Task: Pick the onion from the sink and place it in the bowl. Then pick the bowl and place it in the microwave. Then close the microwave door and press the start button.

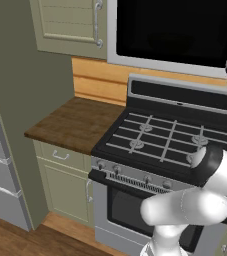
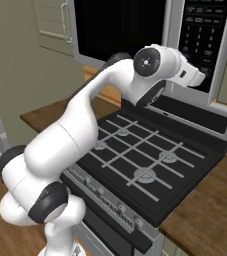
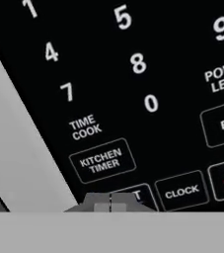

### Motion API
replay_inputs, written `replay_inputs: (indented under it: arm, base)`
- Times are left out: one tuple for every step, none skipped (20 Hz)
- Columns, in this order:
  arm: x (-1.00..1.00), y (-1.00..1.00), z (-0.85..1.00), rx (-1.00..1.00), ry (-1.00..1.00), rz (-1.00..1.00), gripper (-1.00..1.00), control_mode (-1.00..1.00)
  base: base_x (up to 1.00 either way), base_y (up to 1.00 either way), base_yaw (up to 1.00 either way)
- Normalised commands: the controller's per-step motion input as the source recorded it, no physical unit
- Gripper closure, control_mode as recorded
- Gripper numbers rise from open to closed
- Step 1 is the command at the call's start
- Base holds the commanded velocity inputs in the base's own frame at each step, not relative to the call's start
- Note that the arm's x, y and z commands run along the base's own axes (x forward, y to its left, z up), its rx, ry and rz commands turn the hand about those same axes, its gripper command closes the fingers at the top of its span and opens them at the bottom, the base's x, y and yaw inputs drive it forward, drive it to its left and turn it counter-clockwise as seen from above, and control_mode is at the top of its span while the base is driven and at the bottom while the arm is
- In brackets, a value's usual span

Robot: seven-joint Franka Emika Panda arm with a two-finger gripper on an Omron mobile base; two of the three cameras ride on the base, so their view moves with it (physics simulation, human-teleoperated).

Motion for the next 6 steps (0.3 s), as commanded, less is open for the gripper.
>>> replay_inputs:
  arm:
    - [0.26, -0.03, -0.18, 0.11, 0.00, 0.16, 1.00, -1.00]
    - [0.09, 0.00, -0.05, 0.09, -0.04, 0.14, 1.00, -1.00]
    - [0.00, 0.00, 0.00, 0.05, -0.13, 0.11, 1.00, -1.00]
    - [-0.16, 0.05, 0.00, 0.01, -0.18, 0.08, 1.00, -1.00]
    - [-0.17, 0.26, 0.00, 0.00, -0.21, 0.04, 1.00, -1.00]
    - [-0.26, 0.34, 0.04, 0.00, -0.24, 0.00, 1.00, -1.00]
  base:
    - [0.00, 0.00, 0.00]
    - [0.00, 0.00, 0.00]
    - [0.00, 0.00, 0.00]
    - [0.00, 0.00, 0.00]
    - [0.00, 0.00, 0.00]
    - [0.00, 0.00, 0.00]
